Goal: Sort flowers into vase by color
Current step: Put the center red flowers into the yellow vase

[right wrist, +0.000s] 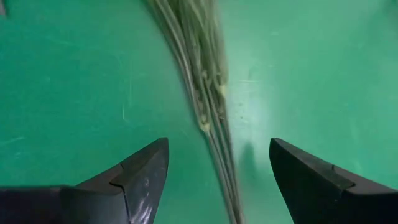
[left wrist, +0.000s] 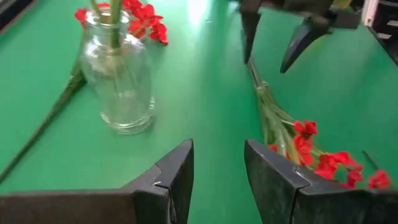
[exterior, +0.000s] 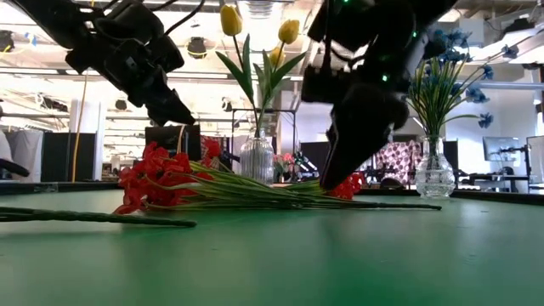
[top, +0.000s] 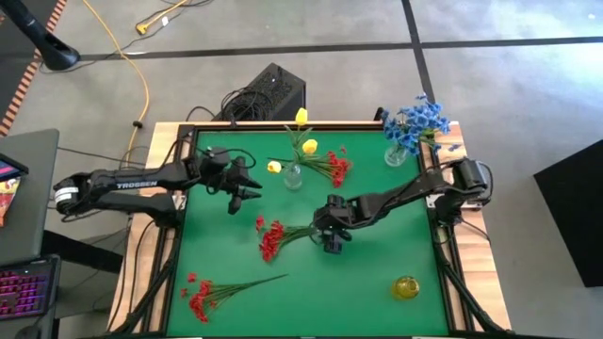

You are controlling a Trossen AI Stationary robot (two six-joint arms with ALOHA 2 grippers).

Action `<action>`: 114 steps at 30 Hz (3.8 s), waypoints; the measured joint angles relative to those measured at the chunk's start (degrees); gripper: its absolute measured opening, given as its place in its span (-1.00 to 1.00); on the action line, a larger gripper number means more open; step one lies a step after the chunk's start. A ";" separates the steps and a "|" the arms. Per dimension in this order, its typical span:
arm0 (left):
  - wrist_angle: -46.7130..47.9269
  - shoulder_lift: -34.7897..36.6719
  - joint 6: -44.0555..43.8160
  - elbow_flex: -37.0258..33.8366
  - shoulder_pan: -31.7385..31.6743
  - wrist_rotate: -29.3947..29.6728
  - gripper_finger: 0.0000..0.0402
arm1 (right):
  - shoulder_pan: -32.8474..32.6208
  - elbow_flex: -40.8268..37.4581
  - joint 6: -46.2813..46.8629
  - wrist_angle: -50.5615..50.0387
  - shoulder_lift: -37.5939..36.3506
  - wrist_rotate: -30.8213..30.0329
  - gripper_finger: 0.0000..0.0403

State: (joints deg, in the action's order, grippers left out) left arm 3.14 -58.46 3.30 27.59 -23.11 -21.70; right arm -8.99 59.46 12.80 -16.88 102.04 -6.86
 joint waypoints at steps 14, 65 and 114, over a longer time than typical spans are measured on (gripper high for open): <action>0.02 0.00 -4.61 0.02 7.38 0.19 -0.35 | 0.13 0.15 0.28 -0.64 3.92 1.84 0.29; -57.44 -23.56 -7.74 2.51 39.17 21.78 -0.35 | -39.94 -16.11 4.72 19.66 -43.98 -23.01 -0.90; -54.73 -38.93 -11.57 17.66 41.08 21.01 -0.35 | -71.93 -16.06 35.63 8.23 -31.67 -83.20 -0.90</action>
State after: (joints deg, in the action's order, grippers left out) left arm -51.59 -97.38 -8.26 45.25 17.98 -0.69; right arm -80.93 43.40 48.43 -8.65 70.37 -90.06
